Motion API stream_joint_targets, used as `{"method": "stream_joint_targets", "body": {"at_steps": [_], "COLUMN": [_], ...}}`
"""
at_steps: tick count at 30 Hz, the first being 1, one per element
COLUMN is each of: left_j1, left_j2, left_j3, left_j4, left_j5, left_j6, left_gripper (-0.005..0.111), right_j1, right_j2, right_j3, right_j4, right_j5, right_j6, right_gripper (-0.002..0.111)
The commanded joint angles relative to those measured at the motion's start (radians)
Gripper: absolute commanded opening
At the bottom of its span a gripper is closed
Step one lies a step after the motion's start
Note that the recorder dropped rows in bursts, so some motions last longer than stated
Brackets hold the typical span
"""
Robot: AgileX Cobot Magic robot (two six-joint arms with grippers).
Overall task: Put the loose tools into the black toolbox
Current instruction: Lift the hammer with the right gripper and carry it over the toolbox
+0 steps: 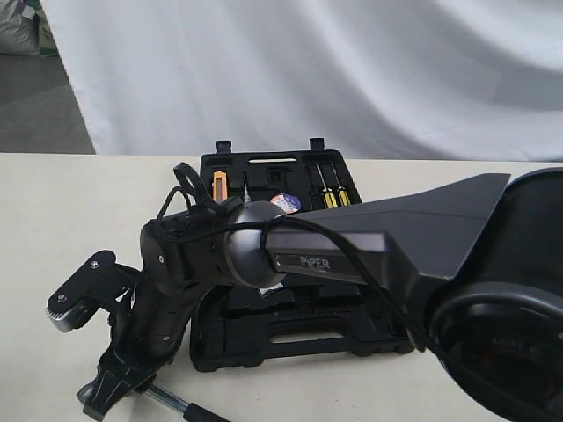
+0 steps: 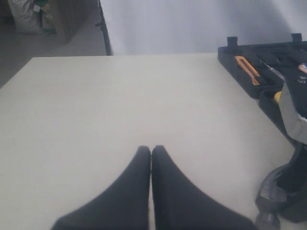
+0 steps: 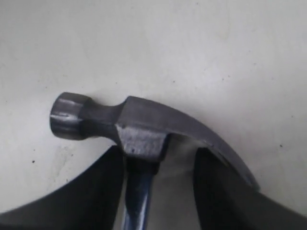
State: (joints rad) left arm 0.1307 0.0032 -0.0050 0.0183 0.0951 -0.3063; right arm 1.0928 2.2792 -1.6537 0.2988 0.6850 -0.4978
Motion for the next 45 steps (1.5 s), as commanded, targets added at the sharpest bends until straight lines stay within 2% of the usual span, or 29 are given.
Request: {"method": "stream_joint_targets", "body": {"at_steps": [1,2,4,16,28,35,43,45], "left_j1": [0.025,0.025,0.025,0.025,0.025,0.025,0.025,0.025], "left_j2": [-0.003,-0.003,-0.003,-0.003,-0.003,-0.003,-0.003,-0.003], "left_j3": [-0.003,-0.003,-0.003,-0.003,-0.003,-0.003,-0.003,-0.003], "left_j4": [0.004,0.004,0.004,0.004,0.004,0.004,0.004,0.004], "left_j5": [-0.007,-0.007,-0.007,-0.007,-0.007,-0.007,-0.007,-0.007], "left_j6": [-0.005,-0.005,-0.005,-0.005,-0.005,-0.005,-0.005,-0.005], "left_gripper": [0.001,0.001,0.001,0.001,0.001,0.001,0.001,0.001], "right_j1": [0.004,0.004,0.004,0.004,0.004,0.002,-0.084,-0.122], "right_j2": [0.026,0.026,0.026,0.026,-0.125,-0.241,-0.318,-0.32], "right_j3": [0.003,0.003,0.003,0.003,0.003,0.003,0.003,0.003], "right_j4": [0.001,0.001,0.005,0.033,0.025,-0.142,-0.255,-0.257], "right_j5": [0.029,0.03,0.03,0.024,0.241,0.281,0.342,0.34], "right_j6": [-0.014,-0.014,-0.014,0.004,0.008,0.104,0.109,0.048], "right_gripper": [0.018,0.009,0.0,0.0,0.0,0.0,0.0,0.0]}}
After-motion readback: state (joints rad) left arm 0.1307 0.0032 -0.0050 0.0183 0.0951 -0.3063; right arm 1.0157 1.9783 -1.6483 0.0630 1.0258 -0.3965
